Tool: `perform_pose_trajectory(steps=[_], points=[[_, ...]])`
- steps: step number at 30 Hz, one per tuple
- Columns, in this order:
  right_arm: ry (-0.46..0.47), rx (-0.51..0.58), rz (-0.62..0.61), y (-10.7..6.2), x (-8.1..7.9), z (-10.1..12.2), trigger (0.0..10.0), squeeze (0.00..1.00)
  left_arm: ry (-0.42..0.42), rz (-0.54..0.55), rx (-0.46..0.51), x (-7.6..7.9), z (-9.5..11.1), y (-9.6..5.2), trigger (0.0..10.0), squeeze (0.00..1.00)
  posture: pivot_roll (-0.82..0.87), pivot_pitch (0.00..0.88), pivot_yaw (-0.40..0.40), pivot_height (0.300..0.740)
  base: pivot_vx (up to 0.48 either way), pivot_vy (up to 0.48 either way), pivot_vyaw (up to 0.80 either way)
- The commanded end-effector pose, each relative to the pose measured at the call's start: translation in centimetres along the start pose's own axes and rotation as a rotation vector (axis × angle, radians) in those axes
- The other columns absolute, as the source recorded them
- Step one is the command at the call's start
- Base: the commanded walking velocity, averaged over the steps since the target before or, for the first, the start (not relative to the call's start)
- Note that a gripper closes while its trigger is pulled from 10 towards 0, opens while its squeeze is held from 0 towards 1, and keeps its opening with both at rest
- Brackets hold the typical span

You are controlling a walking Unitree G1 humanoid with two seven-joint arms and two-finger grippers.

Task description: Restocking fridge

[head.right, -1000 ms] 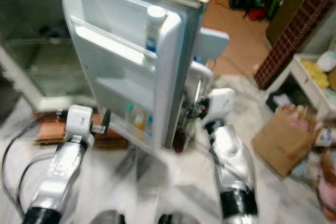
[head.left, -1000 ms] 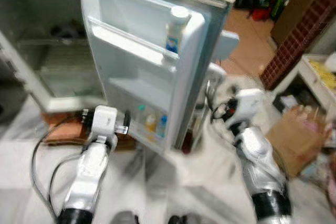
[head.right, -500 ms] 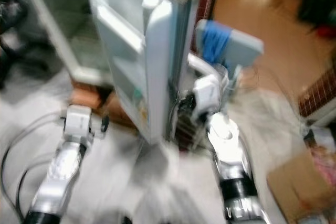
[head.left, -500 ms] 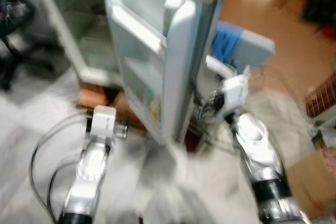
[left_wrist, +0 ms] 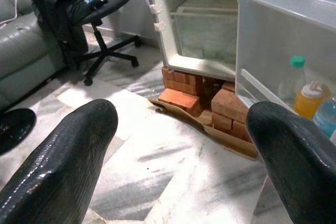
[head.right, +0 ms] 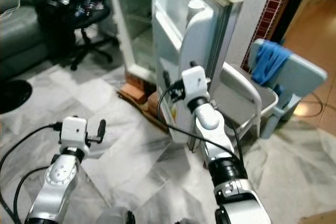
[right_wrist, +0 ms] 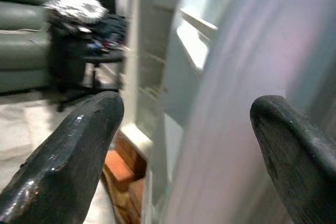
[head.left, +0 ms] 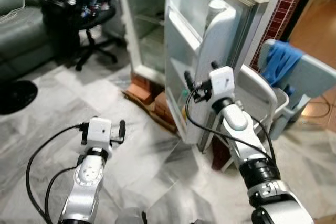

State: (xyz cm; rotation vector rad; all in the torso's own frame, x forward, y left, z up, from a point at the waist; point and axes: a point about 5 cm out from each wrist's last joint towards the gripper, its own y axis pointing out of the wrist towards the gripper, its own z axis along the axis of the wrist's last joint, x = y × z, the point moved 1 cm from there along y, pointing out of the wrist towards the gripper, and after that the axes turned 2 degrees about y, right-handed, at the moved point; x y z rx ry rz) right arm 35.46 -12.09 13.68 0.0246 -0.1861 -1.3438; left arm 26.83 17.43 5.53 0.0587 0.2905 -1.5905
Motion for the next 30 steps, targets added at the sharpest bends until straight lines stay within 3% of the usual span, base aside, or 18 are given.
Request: perform_pose_trajectory(steps=[1, 6, 10, 11, 14, 19, 30], points=[[0.021, 0.01, -0.038, 0.4, 0.6, 0.5, 10.0, 0.0, 0.013, 0.001, 0.018, -0.2, 0.5, 0.1, 10.0, 0.0, 0.1, 0.06, -0.023, 0.74, 0.0, 0.0, 0.0], [0.042, 0.037, -0.043, -0.6, 0.9, 0.3, 10.0, 0.0, 0.006, -0.004, 0.027, -0.3, 0.7, 0.1, 10.0, 0.0, 0.1, 0.059, -0.025, 0.74, 0.0, 0.0, 0.0], [0.024, 0.037, -0.056, -3.3, 1.4, -0.7, 10.0, 0.0, -0.002, 0.0, 0.045, -0.5, 1.0, -0.4, 10.0, 0.0, 0.09, 0.059, -0.028, 0.74, 0.18, 0.0, 0.0], [0.024, 0.037, -0.056, -3.3, 1.4, -0.7, 10.0, 0.0, -0.002, 0.0, 0.045, -0.5, 1.0, -0.4, 10.0, 0.0, 0.09, 0.059, -0.028, 0.74, 0.24, 0.0, 0.0], [-0.005, 0.01, -0.103, -6.3, 2.1, -1.8, 10.0, 0.0, -0.016, -0.009, 0.069, -0.6, 1.3, -1.0, 10.0, 0.0, 0.08, 0.057, -0.029, 0.74, 0.269, 0.0, 0.0], [-0.008, -0.017, -0.151, -7.4, 2.5, -2.4, 10.0, 0.0, -0.027, -0.03, 0.077, -0.2, 1.2, -1.5, 10.0, 0.0, 0.08, 0.053, -0.025, 0.74, 0.277, 0.0, 0.0], [-0.016, -0.016, -0.199, -7.7, 3.0, -1.8, 10.0, 0.0, -0.03, -0.033, 0.068, -0.3, 0.9, -1.8, 10.0, 0.0, 0.07, 0.048, -0.031, 0.74, 0.37, 0.0, 0.0]])
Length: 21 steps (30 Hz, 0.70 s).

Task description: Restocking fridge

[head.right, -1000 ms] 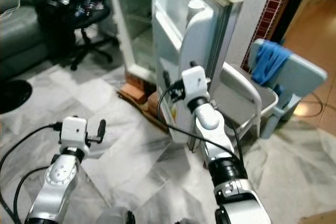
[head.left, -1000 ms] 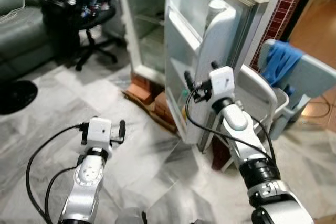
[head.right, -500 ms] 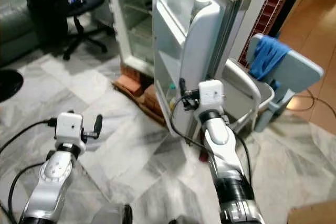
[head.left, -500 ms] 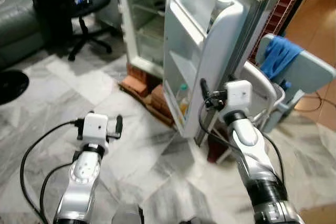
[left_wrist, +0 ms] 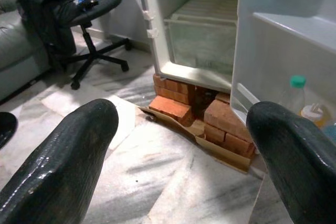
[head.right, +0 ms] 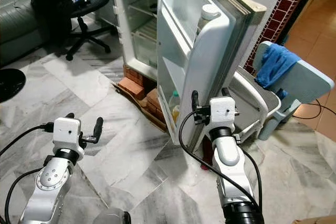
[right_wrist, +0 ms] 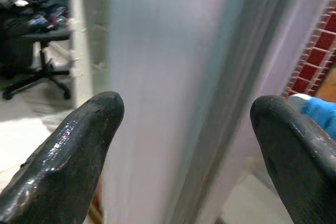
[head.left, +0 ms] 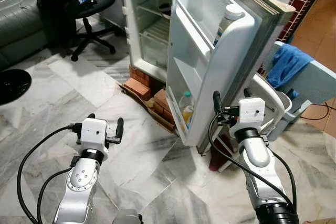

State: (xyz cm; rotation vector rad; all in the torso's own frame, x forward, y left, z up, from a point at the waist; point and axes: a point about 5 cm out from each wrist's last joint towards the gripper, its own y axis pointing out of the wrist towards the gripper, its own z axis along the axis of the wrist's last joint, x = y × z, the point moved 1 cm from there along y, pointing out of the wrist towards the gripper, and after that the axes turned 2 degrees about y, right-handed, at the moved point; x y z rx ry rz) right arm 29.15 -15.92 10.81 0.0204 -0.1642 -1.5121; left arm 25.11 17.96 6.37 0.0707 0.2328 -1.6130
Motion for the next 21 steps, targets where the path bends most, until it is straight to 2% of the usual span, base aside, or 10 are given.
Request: perform_pose_trajectory(steps=[1, 6, 15, 17, 19, 21], points=[[-0.031, 0.014, -0.04, -0.3, 1.1, 0.5, 10.0, 0.0, -0.003, -0.019, 0.021, 0.4, 0.5, 0.0, 10.0, 0.0, 0.07, 0.047, -0.033, 0.74, 0.48, 0.0, 0.0], [-0.04, 0.016, -0.058, -0.3, 1.3, 0.8, 10.0, 0.0, -0.006, -0.027, 0.014, 0.6, 0.4, -0.1, 10.0, 0.0, 0.07, 0.047, -0.033, 0.74, 0.48, 0.0, 0.0], [-0.016, -0.005, -0.044, 0.1, 1.3, 0.5, 10.0, 0.0, -0.025, -0.024, 0.004, 0.7, 0.3, -0.1, 10.0, 0.0, 0.07, 0.048, -0.033, 0.74, 0.0, 0.0, 0.0], [0.051, -0.014, 0.011, 0.9, 0.8, 0.5, 10.0, 0.0, -0.025, -0.021, 0.0, 0.7, 0.2, -0.2, 10.0, 0.0, 0.08, 0.048, -0.03, 0.74, 0.0, 0.0, 0.0], [0.071, -0.013, 0.032, 1.1, 0.5, 0.6, 10.0, 0.0, -0.025, -0.022, -0.001, 0.7, 0.2, -0.2, 10.0, 0.0, 0.08, 0.048, -0.03, 0.74, 0.0, 0.0, 0.0], [0.169, 0.022, 0.195, 2.1, -1.4, 1.8, 10.0, 0.0, -0.025, -0.026, -0.001, 0.8, 0.2, -0.1, 10.0, 0.0, 0.08, 0.046, -0.027, 0.74, 0.0, 0.0, 0.0]])
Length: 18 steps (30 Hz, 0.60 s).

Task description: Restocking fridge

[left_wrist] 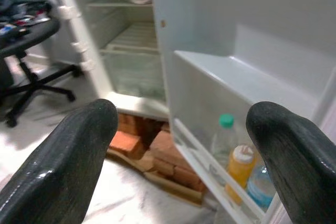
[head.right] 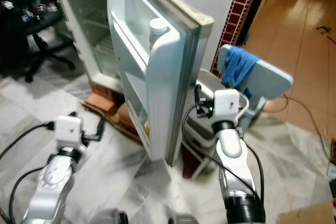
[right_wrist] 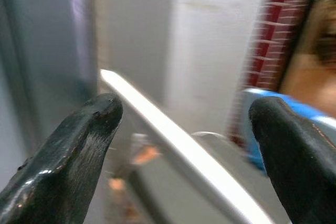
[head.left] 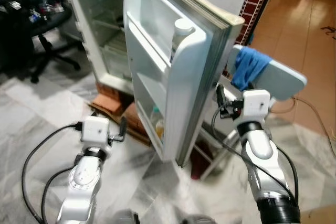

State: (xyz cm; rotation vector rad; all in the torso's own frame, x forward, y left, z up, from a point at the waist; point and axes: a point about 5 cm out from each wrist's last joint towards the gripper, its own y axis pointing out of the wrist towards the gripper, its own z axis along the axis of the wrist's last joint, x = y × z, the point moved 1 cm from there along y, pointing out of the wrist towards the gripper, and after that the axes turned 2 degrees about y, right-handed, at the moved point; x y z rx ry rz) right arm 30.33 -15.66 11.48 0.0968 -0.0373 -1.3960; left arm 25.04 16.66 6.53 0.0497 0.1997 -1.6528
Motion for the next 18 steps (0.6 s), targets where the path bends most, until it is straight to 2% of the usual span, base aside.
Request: perform_pose_trajectory(steps=[1, 2, 5, 6, 8, 9, 10, 11, 13, 16, 18], points=[[0.069, 0.051, 0.176, 1.3, -2.5, 1.7, 10.0, 0.0, 0.008, 0.01, -0.013, -0.4, -0.2, -0.1, 10.0, 0.0, 0.08, 0.046, -0.026, 0.74, 0.0, 0.0, 0.0], [0.128, 0.075, 0.295, 1.6, -3.9, 2.6, 10.0, 0.0, 0.008, 0.007, -0.013, -0.4, -0.2, 0.0, 10.0, 0.0, 0.08, 0.044, -0.026, 0.74, 0.0, 0.0, 0.0], [0.211, 0.083, 0.394, 1.7, -5.1, 3.4, 10.0, 0.0, 0.008, 0.004, -0.012, -0.3, -0.2, 0.0, 10.0, 0.0, 0.08, 0.043, -0.029, 0.74, 0.0, 0.0, 0.0], [0.324, 0.093, 0.574, 1.0, -7.0, 4.9, 10.0, 0.0, 0.011, 0.006, -0.01, -0.4, -0.2, 0.1, 10.0, 0.0, 0.09, 0.041, -0.033, 0.74, 0.0, 0.0, 0.0], [0.387, 0.083, 0.707, 0.1, -8.1, 5.7, 10.0, 0.0, 0.011, 0.012, -0.008, -0.5, -0.1, 0.0, 10.0, 0.0, 0.09, 0.042, -0.035, 0.74, 0.0, 0.0, 0.0], [0.38, 0.075, 0.741, -0.3, -8.4, 5.7, 10.0, 0.0, 0.011, 0.014, -0.008, -0.5, -0.2, 0.0, 10.0, 0.0, 0.09, 0.043, -0.038, 0.74, 0.0, 0.0, 0.0], [0.327, 0.042, 0.743, -0.6, -8.4, 4.7, 10.0, 0.0, 0.01, 0.018, -0.012, -0.6, -0.3, -0.2, 10.0, 0.0, 0.09, 0.044, -0.039, 0.74, 0.0, 0.0, 0.0], [0.327, 0.042, 0.743, -0.6, -8.4, 4.7, 10.0, 0.0, 0.01, 0.018, -0.012, -0.6, -0.3, -0.2, 10.0, 0.0, 0.09, 0.044, -0.039, 0.74, 0.0, 0.0, 0.0], [0.218, -0.03, 0.645, -0.4, -7.1, 2.1, 10.0, 0.0, 0.009, 0.015, -0.025, -0.4, -0.6, -0.4, 10.0, 0.0, 0.1, 0.046, -0.038, 0.74, 0.0, 0.0, 0.0], [0.148, -0.069, 0.509, -0.2, -5.5, 0.6, 10.0, 0.0, 0.011, 0.012, -0.03, -0.4, -0.7, -0.5, 10.0, 0.0, 0.09, 0.047, -0.034, 0.74, 0.0, 0.0, 0.0], [0.134, -0.081, 0.466, -0.3, -4.9, 0.4, 10.0, 0.0, 0.012, 0.012, -0.031, -0.4, -0.7, -0.5, 10.0, 0.0, 0.09, 0.047, -0.033, 0.74, 0.0, 0.0, 0.0]])
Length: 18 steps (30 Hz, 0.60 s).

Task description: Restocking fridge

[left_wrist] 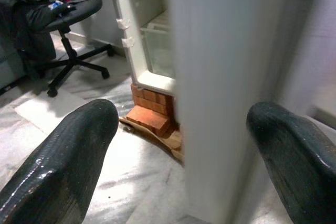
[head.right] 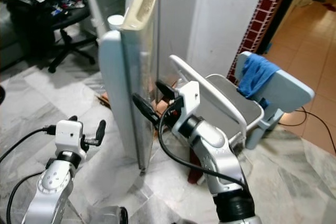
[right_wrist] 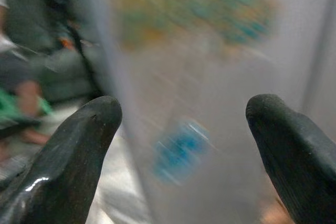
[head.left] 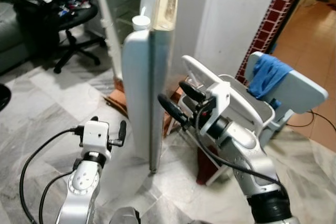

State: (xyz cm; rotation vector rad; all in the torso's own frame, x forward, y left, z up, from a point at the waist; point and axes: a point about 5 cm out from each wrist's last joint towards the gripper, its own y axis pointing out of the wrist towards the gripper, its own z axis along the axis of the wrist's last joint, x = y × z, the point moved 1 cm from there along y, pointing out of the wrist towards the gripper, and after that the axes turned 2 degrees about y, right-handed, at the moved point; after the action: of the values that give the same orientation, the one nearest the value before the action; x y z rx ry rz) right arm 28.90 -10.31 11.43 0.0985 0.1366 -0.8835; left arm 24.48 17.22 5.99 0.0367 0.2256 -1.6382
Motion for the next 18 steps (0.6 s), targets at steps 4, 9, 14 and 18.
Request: perform_pose_trajectory(steps=[4, 9, 14, 18], points=[[-0.095, 0.016, -0.195, -1.3, 1.6, 0.0, 10.0, 0.0, 0.002, 0.006, -0.007, -0.2, 0.1, 0.4, 10.0, 0.0, 0.08, 0.046, -0.032, 0.74, 0.0, 0.0, 0.0], [-0.106, 0.01, -0.299, -2.1, 2.2, -0.9, 10.0, 0.0, -0.002, 0.016, -0.014, -0.3, 0.1, 0.6, 10.0, 0.0, 0.08, 0.043, -0.03, 0.74, 0.0, 0.068, 0.0], [-0.109, -0.002, -0.392, -2.5, 2.9, -1.5, 10.0, 0.0, -0.004, 0.012, -0.015, -0.2, 0.1, 0.7, 10.0, 0.0, 0.07, 0.042, -0.027, 0.74, 0.0, 0.48, -0.32], [-0.124, 0.002, -0.418, -2.5, 3.4, -1.5, 10.0, 0.0, -0.001, 0.013, -0.016, -0.3, 0.1, 0.9, 10.0, 0.0, 0.07, 0.041, -0.028, 0.74, 0.0, 0.48, -0.8]])
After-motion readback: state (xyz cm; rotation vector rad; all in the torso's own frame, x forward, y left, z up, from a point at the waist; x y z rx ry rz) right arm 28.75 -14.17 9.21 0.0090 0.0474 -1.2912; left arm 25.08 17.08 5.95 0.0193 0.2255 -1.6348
